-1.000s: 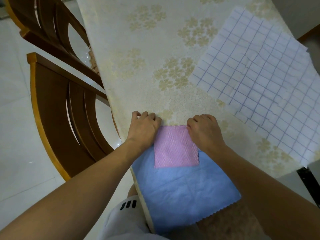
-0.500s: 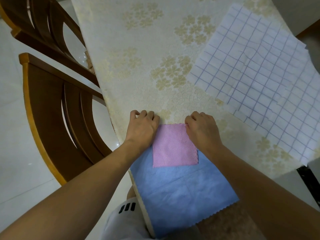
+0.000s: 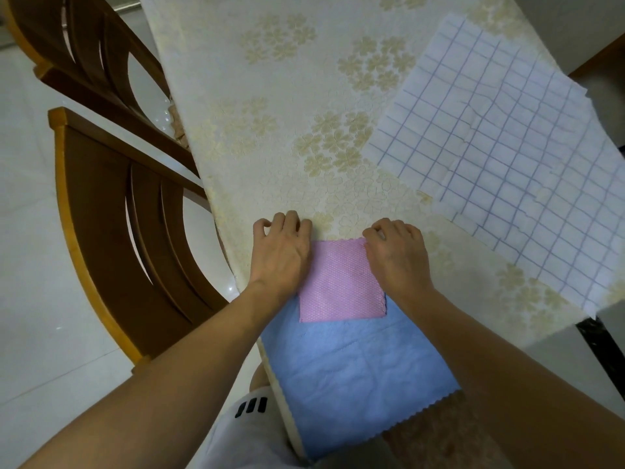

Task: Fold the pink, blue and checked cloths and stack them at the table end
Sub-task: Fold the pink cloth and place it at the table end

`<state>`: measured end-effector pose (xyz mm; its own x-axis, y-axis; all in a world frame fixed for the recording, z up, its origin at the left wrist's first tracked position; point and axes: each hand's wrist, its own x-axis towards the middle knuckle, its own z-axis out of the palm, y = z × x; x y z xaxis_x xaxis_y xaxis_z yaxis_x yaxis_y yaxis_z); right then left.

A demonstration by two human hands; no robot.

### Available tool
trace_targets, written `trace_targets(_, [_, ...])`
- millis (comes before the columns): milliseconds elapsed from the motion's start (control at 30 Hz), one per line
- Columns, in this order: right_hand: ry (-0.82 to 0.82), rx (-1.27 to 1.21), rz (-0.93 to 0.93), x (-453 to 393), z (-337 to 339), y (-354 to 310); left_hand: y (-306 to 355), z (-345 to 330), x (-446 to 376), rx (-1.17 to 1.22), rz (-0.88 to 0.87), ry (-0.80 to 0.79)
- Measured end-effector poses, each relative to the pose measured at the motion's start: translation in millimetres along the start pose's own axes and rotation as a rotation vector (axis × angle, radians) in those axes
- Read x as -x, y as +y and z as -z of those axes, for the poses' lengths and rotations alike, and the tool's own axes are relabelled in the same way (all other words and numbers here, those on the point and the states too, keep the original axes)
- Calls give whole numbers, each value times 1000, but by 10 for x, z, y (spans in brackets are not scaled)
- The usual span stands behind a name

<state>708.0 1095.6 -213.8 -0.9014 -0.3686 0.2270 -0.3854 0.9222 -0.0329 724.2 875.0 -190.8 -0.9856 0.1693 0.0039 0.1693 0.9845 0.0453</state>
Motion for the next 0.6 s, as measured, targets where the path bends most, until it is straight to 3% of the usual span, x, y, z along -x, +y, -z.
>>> trace_targets(100, [92, -142, -46, 209, 84, -153, 250, 13, 319, 168, -36, 37])
trace_targets(200, [-48, -195, 39, 415, 32, -376, 456, -141, 573, 218, -79, -40])
trace_targets(333, [-251, -180, -38, 529, -137, -368, 364, -411, 619, 215, -61, -141])
trace_targets(600, [-315, -94, -9, 592, -194, -291, 263, -520, 605, 192, -94, -172])
